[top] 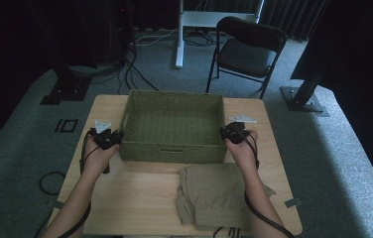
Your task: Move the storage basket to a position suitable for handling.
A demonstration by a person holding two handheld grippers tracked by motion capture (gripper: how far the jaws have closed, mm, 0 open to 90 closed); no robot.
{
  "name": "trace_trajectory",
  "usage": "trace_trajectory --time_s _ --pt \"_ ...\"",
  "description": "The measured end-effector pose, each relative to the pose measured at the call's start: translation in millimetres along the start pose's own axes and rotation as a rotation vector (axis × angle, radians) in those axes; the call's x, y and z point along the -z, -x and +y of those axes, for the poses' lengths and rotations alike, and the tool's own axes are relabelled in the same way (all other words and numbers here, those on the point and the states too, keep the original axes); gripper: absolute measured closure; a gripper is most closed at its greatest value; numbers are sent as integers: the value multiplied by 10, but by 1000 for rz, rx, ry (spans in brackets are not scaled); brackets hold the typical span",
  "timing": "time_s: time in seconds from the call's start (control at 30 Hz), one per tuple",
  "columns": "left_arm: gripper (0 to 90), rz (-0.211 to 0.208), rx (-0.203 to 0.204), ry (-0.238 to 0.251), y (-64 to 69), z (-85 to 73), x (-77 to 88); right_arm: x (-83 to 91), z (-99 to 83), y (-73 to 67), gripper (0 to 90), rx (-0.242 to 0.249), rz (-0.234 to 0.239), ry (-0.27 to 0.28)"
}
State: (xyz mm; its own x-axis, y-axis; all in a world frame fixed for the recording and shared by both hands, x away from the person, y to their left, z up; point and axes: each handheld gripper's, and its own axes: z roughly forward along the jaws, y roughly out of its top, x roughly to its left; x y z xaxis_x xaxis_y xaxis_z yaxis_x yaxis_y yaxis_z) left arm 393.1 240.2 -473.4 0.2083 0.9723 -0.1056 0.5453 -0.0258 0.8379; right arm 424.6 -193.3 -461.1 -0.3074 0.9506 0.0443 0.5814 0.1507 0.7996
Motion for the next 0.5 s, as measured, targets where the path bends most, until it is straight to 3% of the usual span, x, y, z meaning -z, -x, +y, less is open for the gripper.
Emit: trace_trajectory --time_s 0.5 --pt "813 -21 -23 -13 314 45 -121 114 -61 322 732 -6 -18 -7"
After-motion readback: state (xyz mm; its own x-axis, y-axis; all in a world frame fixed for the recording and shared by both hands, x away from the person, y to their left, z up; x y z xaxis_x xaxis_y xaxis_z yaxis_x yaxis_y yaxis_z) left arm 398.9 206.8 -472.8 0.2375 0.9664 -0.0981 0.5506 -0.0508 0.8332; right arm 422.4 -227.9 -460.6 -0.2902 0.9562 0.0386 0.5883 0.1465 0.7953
